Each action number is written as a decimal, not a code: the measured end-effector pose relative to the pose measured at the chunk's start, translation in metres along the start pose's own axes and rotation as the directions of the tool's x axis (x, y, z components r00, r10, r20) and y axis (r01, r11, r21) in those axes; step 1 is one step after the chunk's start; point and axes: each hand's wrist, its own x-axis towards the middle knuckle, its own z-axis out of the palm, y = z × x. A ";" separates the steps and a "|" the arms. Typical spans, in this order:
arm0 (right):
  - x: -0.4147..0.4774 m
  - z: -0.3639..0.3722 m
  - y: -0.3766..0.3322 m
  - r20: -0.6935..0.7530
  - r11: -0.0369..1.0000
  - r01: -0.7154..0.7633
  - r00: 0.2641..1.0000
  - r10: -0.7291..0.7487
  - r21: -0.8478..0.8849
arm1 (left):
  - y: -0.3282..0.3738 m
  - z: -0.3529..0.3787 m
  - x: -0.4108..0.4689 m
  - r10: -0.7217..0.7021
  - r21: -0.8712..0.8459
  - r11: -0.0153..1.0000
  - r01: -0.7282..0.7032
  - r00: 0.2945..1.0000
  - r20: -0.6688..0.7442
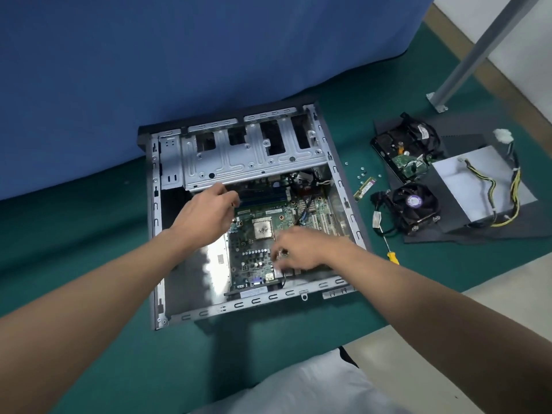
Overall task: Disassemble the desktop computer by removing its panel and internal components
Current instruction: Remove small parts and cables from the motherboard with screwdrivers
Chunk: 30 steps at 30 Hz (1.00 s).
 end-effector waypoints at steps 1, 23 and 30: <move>0.003 0.006 0.002 0.056 0.998 0.006 0.998 -0.003 -0.059 | 0.000 0.000 -0.001 -0.005 -0.007 1.000 0.005 1.000 0.010; 0.014 0.028 -0.012 0.074 0.928 -0.274 0.951 0.301 -0.252 | 0.000 -0.017 -0.004 -0.068 -0.087 0.994 0.066 0.998 -0.014; 0.011 0.021 -0.031 0.049 0.892 -0.029 0.997 0.058 -0.451 | 0.002 -0.023 -0.002 -0.098 -0.106 0.990 0.097 0.995 -0.007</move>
